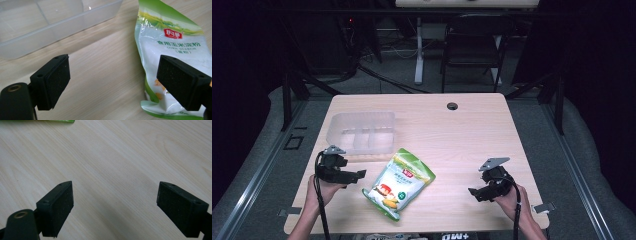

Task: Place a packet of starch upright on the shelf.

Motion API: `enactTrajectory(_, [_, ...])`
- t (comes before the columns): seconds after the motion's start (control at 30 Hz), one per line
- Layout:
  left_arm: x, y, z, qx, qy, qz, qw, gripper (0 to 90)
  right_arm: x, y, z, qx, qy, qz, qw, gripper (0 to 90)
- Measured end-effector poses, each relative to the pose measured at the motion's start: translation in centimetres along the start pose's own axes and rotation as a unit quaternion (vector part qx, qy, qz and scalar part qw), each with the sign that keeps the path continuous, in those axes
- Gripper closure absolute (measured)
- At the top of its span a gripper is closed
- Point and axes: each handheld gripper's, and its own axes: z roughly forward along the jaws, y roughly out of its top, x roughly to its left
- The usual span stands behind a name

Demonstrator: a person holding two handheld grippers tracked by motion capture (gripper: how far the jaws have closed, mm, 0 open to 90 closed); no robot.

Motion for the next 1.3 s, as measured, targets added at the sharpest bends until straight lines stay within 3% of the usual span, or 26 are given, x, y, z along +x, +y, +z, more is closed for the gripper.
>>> enactTrajectory(0.2, [-0.1,0.3,0.2,0.0,-0.004,0.002,1.0,11.6,0.1,0.1,0.0,0.001,0.0,-0.002,1.0,13.3])
enactTrajectory(0.57, [-0.6,1.9,1.5,0.017,-0.034,0.012,0.9992,11.6,0.2,0.1,-0.1,0.0,-0.004,-0.003,1.0,13.3])
enactTrajectory(1.03, [-1.8,3.9,4.1,0.039,-0.073,0.029,0.9962,14.3,0.2,0.1,0.0,0.004,-0.001,-0.003,1.0,13.4])
enactTrajectory(1.3, [-2.2,4.8,5.6,0.053,-0.084,0.04,0.9942,13.8,0.3,-0.1,0.0,-0.002,-0.002,0.003,1.0,13.4])
